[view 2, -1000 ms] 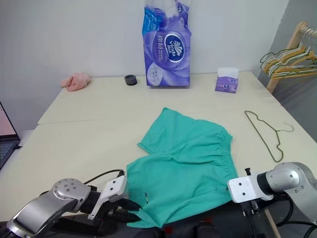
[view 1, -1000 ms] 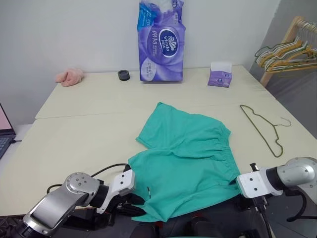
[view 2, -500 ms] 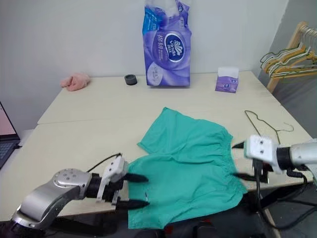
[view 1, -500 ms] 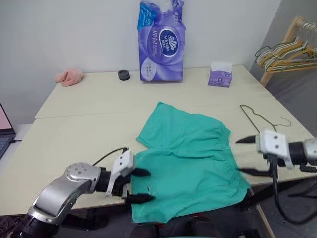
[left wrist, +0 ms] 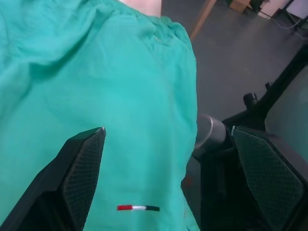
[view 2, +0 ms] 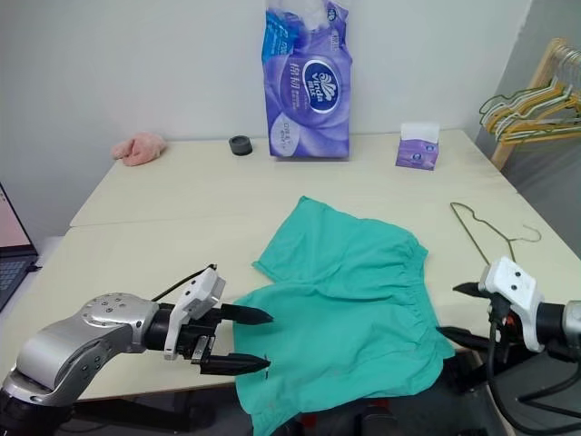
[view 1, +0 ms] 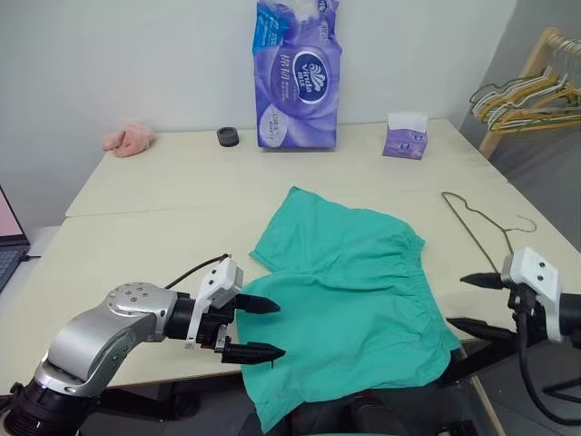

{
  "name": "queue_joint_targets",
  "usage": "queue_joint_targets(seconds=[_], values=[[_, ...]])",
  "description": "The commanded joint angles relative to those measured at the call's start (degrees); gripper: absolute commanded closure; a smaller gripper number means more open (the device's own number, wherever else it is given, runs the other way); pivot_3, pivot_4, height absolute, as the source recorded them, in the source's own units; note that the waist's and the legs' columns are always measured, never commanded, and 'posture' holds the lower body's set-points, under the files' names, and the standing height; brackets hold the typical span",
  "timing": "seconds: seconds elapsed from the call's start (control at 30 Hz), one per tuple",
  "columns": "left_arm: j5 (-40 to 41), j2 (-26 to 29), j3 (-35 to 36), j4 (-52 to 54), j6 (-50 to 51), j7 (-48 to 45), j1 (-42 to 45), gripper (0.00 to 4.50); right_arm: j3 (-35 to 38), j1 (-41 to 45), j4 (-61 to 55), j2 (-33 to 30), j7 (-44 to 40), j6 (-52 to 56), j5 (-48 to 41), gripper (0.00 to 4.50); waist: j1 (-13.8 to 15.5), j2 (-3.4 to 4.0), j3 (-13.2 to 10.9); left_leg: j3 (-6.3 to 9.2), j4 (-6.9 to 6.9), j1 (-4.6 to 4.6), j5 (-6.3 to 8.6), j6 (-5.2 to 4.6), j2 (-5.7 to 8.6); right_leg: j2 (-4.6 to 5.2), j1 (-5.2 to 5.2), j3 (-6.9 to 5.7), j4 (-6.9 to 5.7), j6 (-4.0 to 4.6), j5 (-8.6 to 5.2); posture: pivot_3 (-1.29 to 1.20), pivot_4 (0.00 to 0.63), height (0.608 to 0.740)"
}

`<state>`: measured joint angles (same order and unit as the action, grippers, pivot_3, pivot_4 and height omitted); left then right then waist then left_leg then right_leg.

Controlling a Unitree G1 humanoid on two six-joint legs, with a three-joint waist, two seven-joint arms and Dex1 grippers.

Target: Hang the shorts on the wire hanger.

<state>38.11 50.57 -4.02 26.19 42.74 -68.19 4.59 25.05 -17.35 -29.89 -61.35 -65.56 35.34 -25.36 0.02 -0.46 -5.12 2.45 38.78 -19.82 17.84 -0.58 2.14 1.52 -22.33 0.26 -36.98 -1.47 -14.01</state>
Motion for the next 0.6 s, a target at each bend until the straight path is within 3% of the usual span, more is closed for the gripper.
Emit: queue_joint_targets(seconds=[0.03,0.33,0.6], values=[[0.5,0.16,-0.23,1.58,-1.19,-0.78,0.16,0.05,3.35,3.75,-0.16,1.01,1.56,0.01,-2.29,0.0,-0.34,-0.01,-0.03,-0.02,0.01,0.01,0.0,0.0,-0.02,-0.03,0.0,0.03,-0.01,0.0,0.0,-0.04,0.042,0.74],[-8.53,-16.37,-3.33,-0.18,-9.66,15.92,9.02,0.05,-2.21,18.03,13.71,13.81,30.21,9.36,6.72,0.0,0.35,-0.23,-0.12,-0.15,0.11,-0.02,-0.01,0.01,-0.03,-0.12,-0.01,0.23,0.01,-0.2,0.19,-0.05,0.046,0.74],[-14.37,-20.69,-9.09,-3.07,-14.47,16.3,15.65,0.05,-5.18,27.29,29.7,18.52,41.78,9.17,12.92,0.0,-0.41,0.04,0.03,-0.49,0.03,-0.02,-0.01,0.01,0.05,-0.11,-0.17,0.57,-0.02,0.12,0.34,-0.07,0.041,0.74]])
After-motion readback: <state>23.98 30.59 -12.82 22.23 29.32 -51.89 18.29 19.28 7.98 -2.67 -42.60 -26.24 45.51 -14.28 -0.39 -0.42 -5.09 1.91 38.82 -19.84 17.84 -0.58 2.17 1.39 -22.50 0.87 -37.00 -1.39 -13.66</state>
